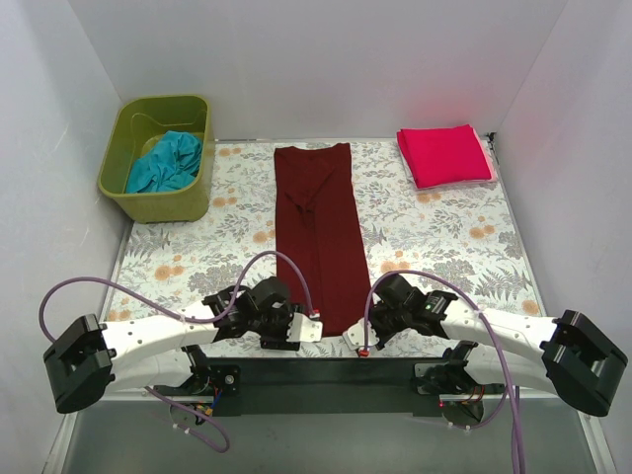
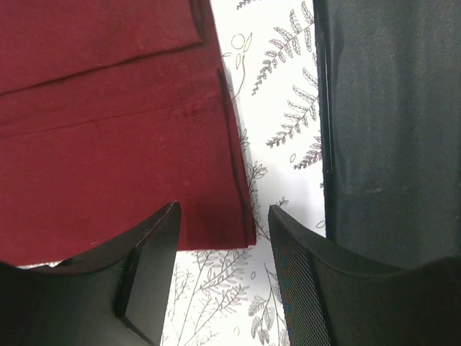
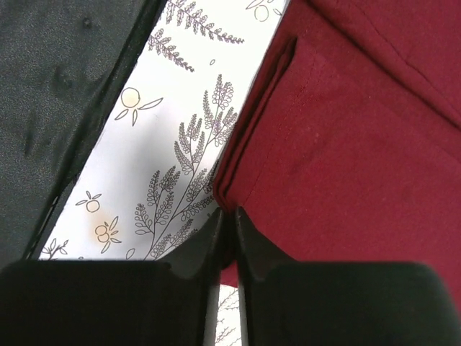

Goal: Fold and stack the t-shirts
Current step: Fold the tshirt

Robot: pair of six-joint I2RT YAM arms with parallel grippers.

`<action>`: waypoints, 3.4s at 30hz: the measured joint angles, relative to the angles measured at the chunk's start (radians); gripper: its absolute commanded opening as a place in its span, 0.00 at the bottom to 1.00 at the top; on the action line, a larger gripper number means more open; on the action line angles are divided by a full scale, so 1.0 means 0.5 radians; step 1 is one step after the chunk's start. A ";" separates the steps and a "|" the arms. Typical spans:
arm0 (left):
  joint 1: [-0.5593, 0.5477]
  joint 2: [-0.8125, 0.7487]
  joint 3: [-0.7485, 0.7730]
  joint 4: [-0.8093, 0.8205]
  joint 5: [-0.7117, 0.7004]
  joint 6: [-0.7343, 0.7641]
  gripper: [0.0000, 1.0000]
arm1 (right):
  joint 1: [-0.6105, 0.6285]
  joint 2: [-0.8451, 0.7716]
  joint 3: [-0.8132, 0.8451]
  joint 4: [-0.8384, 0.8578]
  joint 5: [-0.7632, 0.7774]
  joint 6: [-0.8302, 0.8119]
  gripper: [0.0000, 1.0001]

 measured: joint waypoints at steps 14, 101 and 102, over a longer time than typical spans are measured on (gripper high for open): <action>-0.096 0.170 -0.124 0.332 -0.040 0.082 0.16 | 0.009 -0.021 -0.001 0.004 0.039 0.078 0.01; 1.479 1.924 1.971 -0.253 0.789 0.867 0.00 | -1.083 1.838 2.326 -0.794 -0.380 -0.545 0.01; 1.481 1.931 1.978 -0.246 0.789 0.869 0.00 | -1.083 1.842 2.329 -0.788 -0.380 -0.546 0.01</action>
